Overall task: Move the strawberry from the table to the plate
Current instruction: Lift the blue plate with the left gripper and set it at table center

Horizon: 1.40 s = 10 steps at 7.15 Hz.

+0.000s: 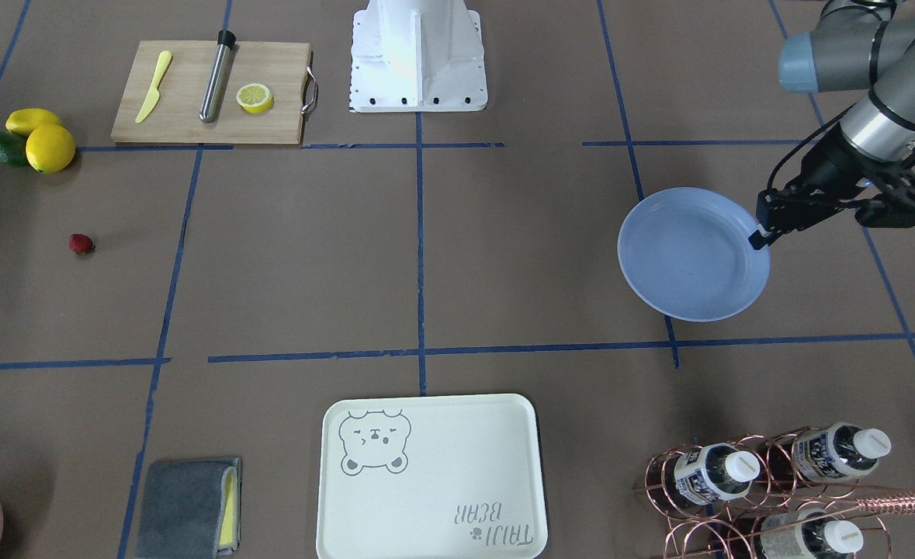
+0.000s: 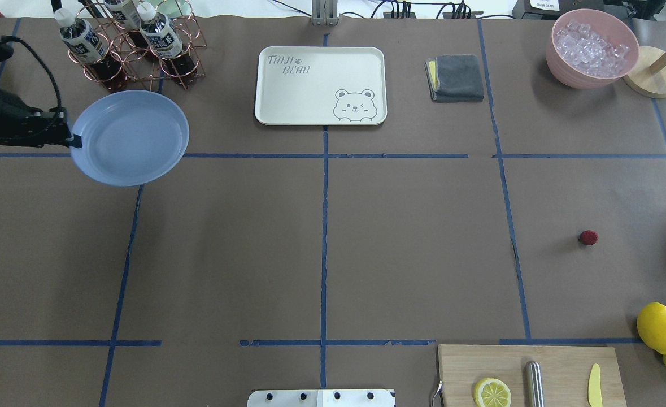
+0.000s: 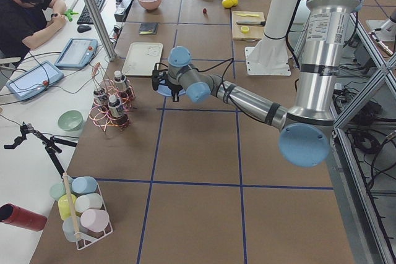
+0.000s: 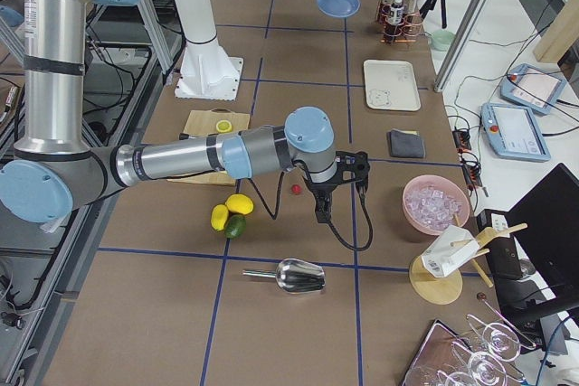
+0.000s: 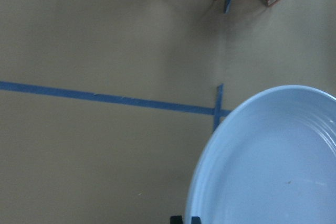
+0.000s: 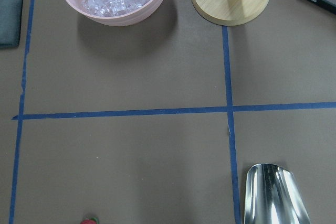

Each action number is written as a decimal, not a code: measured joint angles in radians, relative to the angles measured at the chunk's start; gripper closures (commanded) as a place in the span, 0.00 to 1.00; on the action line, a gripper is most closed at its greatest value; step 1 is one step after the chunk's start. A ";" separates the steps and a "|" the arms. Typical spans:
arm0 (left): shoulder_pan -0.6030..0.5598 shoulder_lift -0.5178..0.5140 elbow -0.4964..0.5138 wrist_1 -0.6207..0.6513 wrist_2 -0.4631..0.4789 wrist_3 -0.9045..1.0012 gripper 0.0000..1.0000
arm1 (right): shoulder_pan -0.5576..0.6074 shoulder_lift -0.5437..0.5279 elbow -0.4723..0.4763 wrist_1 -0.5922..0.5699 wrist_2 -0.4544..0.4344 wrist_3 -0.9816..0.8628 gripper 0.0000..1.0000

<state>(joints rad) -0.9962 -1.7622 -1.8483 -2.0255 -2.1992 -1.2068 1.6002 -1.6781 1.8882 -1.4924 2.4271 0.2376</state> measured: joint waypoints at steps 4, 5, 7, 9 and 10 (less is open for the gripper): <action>0.376 -0.210 0.029 0.016 0.317 -0.428 1.00 | -0.005 0.000 0.005 0.005 -0.013 0.004 0.00; 0.421 -0.238 0.061 0.017 0.369 -0.448 1.00 | -0.006 0.001 0.010 0.004 -0.014 0.005 0.00; 0.506 -0.283 0.133 0.014 0.441 -0.458 1.00 | -0.007 0.001 0.020 0.003 -0.007 0.007 0.00; 0.558 -0.296 0.166 0.009 0.456 -0.458 0.01 | -0.006 0.001 0.026 0.002 -0.004 0.008 0.00; 0.568 -0.298 0.169 0.008 0.459 -0.455 0.00 | -0.007 0.001 0.027 0.000 -0.003 0.008 0.00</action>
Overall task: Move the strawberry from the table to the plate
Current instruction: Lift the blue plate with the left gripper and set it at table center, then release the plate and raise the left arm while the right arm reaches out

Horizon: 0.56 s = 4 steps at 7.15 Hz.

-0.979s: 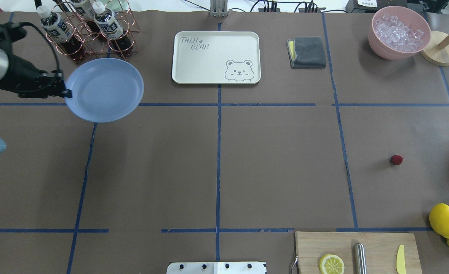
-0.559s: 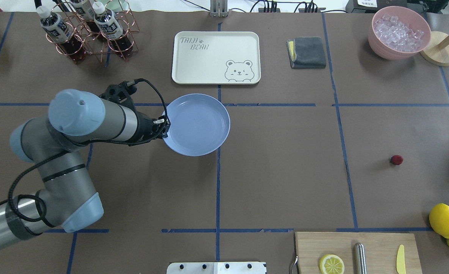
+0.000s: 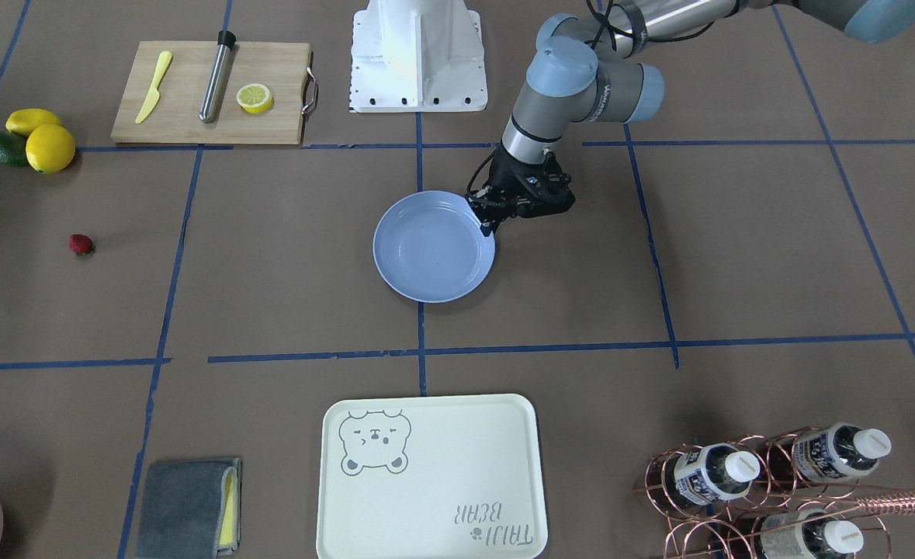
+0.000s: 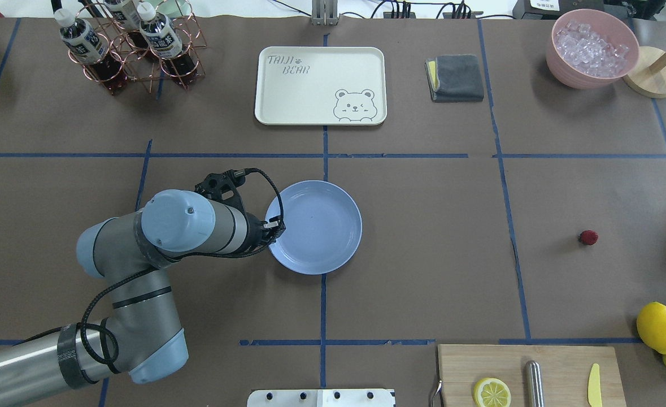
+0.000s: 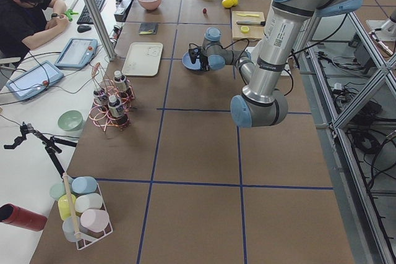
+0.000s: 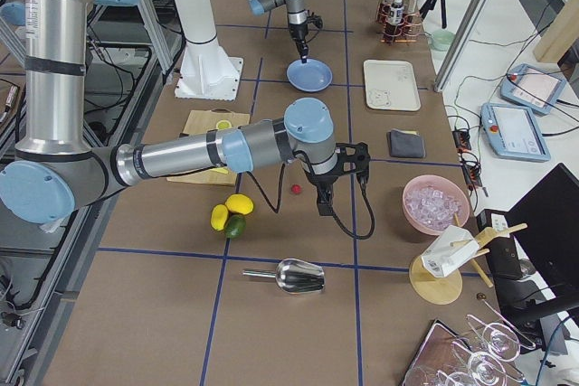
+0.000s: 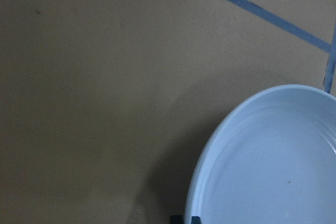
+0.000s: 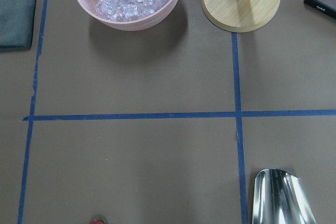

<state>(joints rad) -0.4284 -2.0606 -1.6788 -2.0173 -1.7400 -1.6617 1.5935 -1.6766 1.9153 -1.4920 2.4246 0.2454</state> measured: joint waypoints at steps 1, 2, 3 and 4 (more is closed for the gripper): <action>-0.010 -0.004 -0.005 0.002 -0.010 0.005 0.00 | -0.002 0.000 0.001 -0.002 0.000 0.000 0.00; -0.049 -0.006 -0.020 0.008 -0.051 0.022 0.00 | -0.010 0.000 0.005 -0.004 0.000 0.011 0.00; -0.094 -0.006 -0.049 0.038 -0.100 0.053 0.00 | -0.029 -0.002 0.014 -0.003 -0.002 0.040 0.00; -0.131 -0.006 -0.102 0.116 -0.131 0.089 0.00 | -0.066 -0.006 0.035 0.000 -0.009 0.089 0.00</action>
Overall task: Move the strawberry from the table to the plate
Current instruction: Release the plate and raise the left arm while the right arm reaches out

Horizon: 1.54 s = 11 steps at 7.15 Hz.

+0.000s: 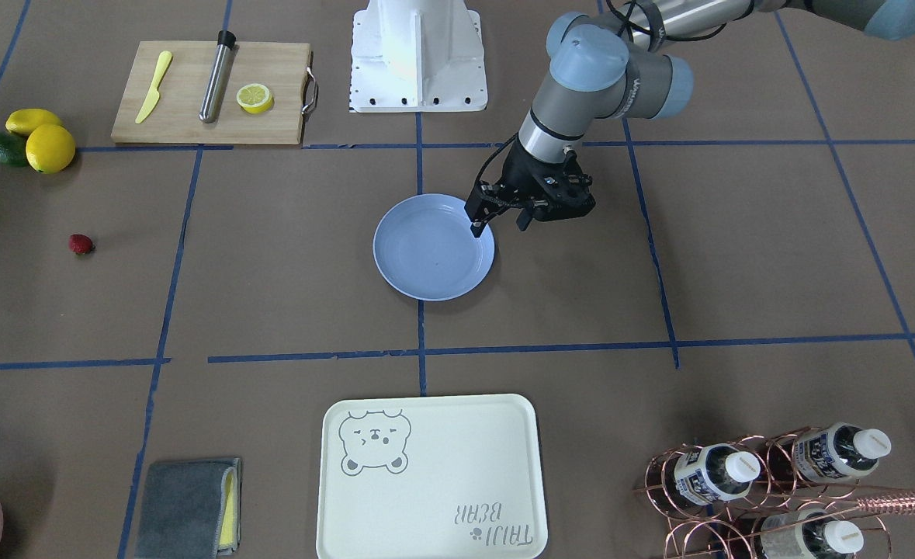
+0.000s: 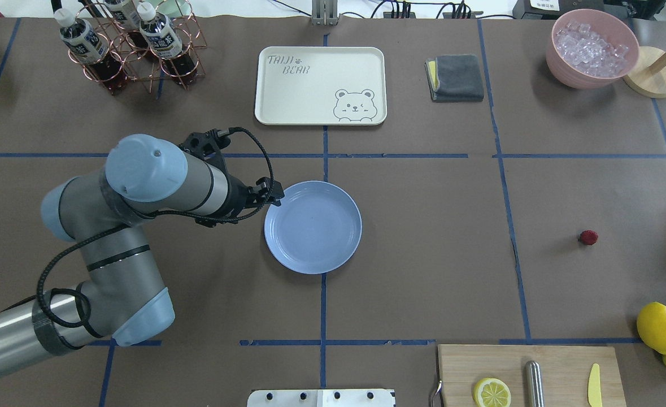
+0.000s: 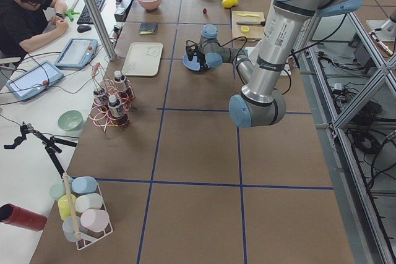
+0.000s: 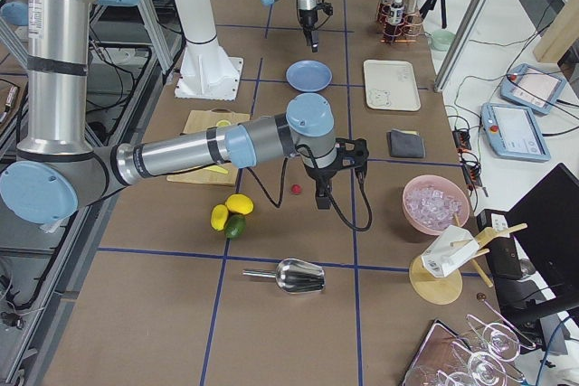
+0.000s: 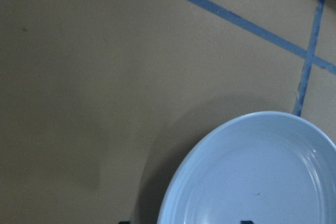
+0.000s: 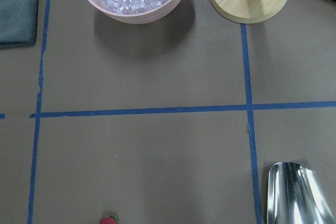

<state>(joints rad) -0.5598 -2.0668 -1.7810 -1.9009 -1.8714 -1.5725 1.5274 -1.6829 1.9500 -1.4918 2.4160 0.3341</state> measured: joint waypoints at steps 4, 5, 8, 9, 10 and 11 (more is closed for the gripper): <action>-0.177 -0.001 -0.167 0.237 -0.020 0.133 0.00 | -0.252 -0.046 0.034 0.180 -0.118 0.282 0.00; -0.221 0.001 -0.184 0.270 -0.020 0.194 0.00 | -0.326 -0.058 0.024 0.250 -0.156 0.362 0.00; -0.283 0.023 -0.209 0.295 -0.022 0.302 0.00 | -0.513 -0.059 -0.053 0.349 -0.269 0.451 0.00; -0.282 0.024 -0.209 0.296 -0.023 0.306 0.00 | -0.549 -0.045 -0.099 0.376 -0.279 0.455 0.00; -0.282 0.025 -0.207 0.295 -0.023 0.308 0.00 | -0.571 -0.026 -0.138 0.396 -0.281 0.456 0.00; -0.281 0.025 -0.204 0.295 -0.023 0.308 0.00 | -0.587 -0.010 -0.166 0.404 -0.281 0.457 0.00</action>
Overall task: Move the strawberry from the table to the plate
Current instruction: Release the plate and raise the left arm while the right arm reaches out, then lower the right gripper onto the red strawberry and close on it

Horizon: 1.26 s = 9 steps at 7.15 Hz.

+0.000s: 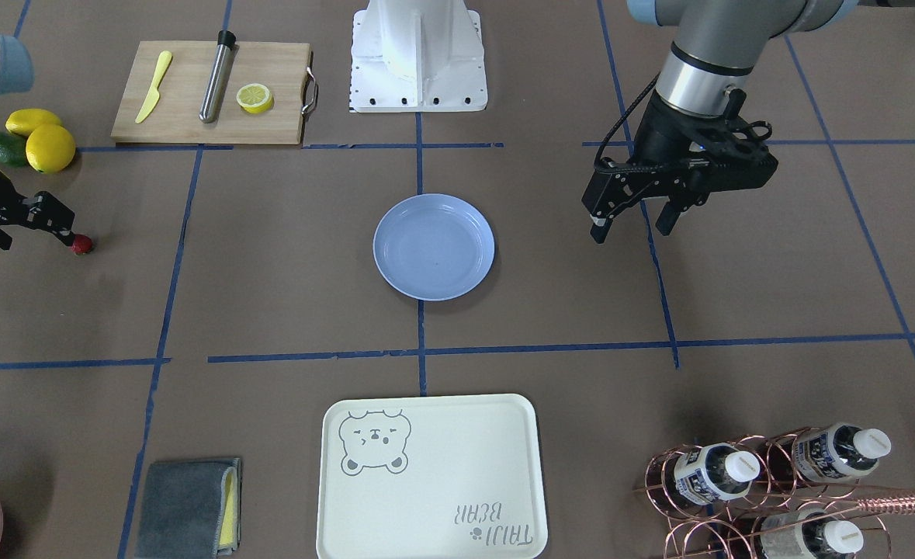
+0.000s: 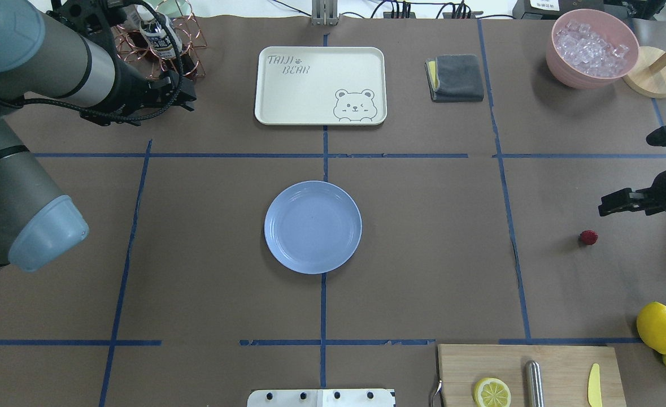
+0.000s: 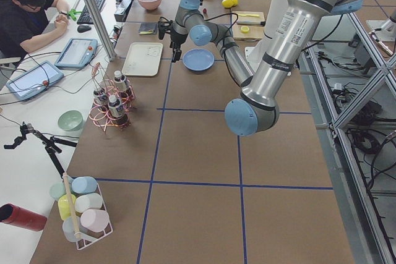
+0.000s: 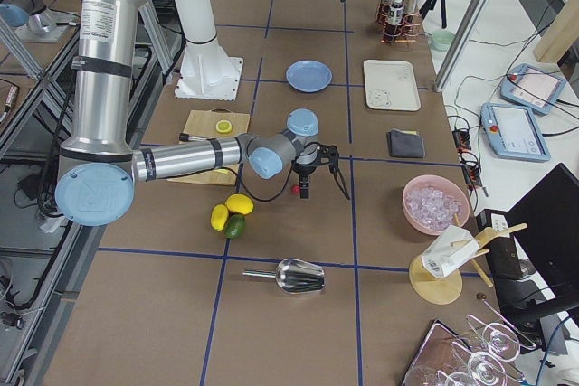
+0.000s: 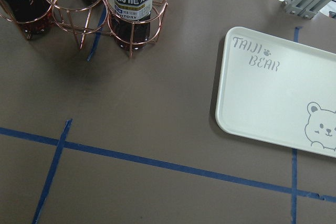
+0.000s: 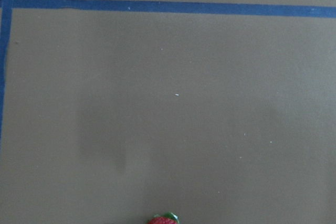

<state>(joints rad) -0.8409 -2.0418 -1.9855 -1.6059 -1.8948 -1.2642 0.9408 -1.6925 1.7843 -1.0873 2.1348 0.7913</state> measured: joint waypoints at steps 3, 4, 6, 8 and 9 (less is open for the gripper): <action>0.001 0.000 0.002 -0.001 -0.001 -0.001 0.00 | -0.056 0.046 -0.028 0.001 -0.005 0.035 0.02; 0.002 0.000 0.002 -0.002 -0.001 -0.001 0.00 | -0.067 0.051 -0.033 -0.003 -0.006 0.041 0.03; 0.003 0.000 0.003 -0.002 -0.001 -0.001 0.00 | -0.074 0.051 -0.047 -0.006 -0.006 0.043 0.04; 0.003 -0.001 0.003 -0.003 -0.002 -0.001 0.00 | -0.077 0.045 -0.064 -0.005 -0.006 0.043 0.16; 0.003 -0.001 0.004 -0.003 -0.002 -0.001 0.00 | -0.078 0.043 -0.069 -0.004 -0.005 0.043 0.26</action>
<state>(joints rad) -0.8376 -2.0431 -1.9814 -1.6091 -1.8967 -1.2655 0.8631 -1.6493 1.7149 -1.0909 2.1295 0.8345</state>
